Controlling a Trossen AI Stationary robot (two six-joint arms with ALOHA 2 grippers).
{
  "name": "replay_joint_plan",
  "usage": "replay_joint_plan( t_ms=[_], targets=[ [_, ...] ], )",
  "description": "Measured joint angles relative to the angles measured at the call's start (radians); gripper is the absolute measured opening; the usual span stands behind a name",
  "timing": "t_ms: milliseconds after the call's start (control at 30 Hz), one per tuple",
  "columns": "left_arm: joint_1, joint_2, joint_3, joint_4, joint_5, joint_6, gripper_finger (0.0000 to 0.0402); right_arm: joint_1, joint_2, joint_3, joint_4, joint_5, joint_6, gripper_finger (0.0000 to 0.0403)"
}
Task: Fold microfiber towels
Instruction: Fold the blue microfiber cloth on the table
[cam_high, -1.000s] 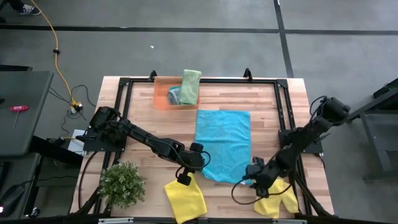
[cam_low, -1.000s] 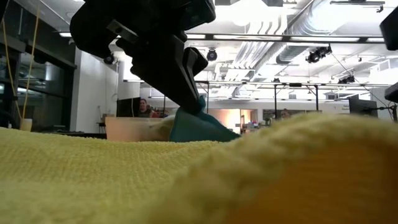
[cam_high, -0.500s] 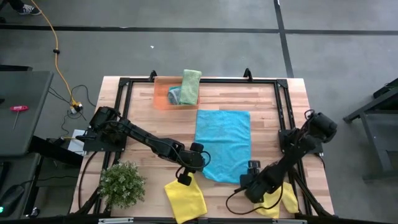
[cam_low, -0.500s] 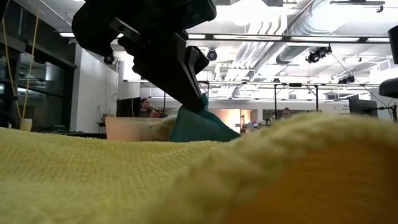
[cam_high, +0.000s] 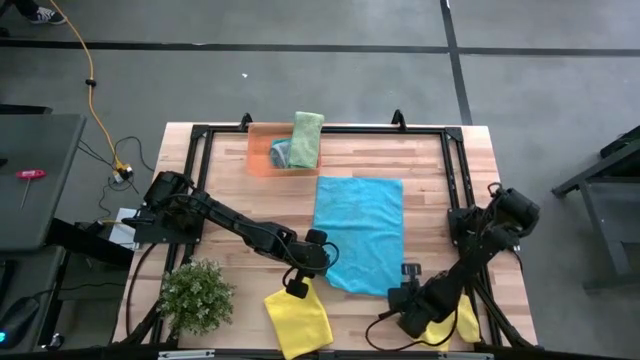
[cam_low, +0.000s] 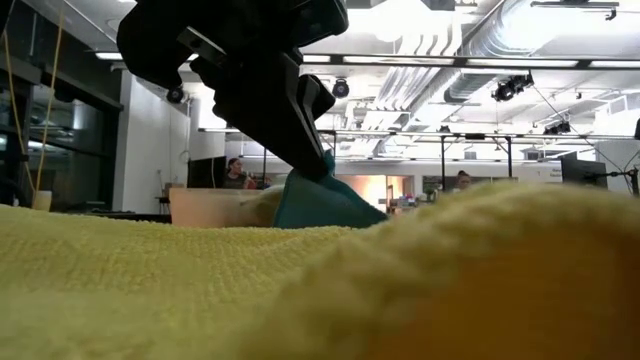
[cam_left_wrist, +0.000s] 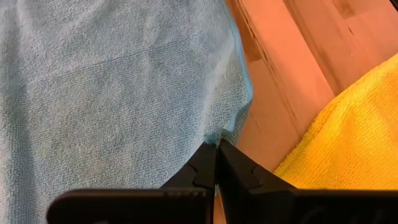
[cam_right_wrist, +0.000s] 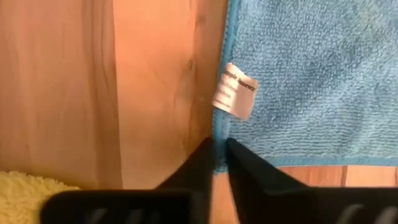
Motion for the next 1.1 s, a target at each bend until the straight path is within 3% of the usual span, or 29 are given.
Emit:
replay_joint_plan(
  t_ms=[67, 300, 767, 933, 1100],
  targets=[
    [0.000, 0.000, 0.000, 0.000, 0.000, -0.001, 0.0000, 0.007, 0.000, -0.001, -0.002, 0.004, -0.001, 0.0012],
    [0.000, -0.004, 0.000, -0.001, -0.003, -0.013, 0.0000, 0.007, -0.034, -0.008, -0.035, -0.005, -0.007, 0.0003],
    [-0.057, -0.160, -0.001, -0.039, -0.073, -0.153, 0.0000, 0.005, -0.384, -0.004, -0.093, 0.176, -0.002, 0.0001],
    [-0.087, -0.163, 0.000, -0.014, -0.187, -0.197, 0.0000, -0.001, -0.472, -0.004, -0.152, 0.301, -0.023, 0.0000],
    [-0.065, -0.162, 0.000, -0.015, -0.431, -0.235, 0.0000, -0.058, -0.507, -0.004, -0.272, 0.397, -0.018, 0.0000]
  ],
)
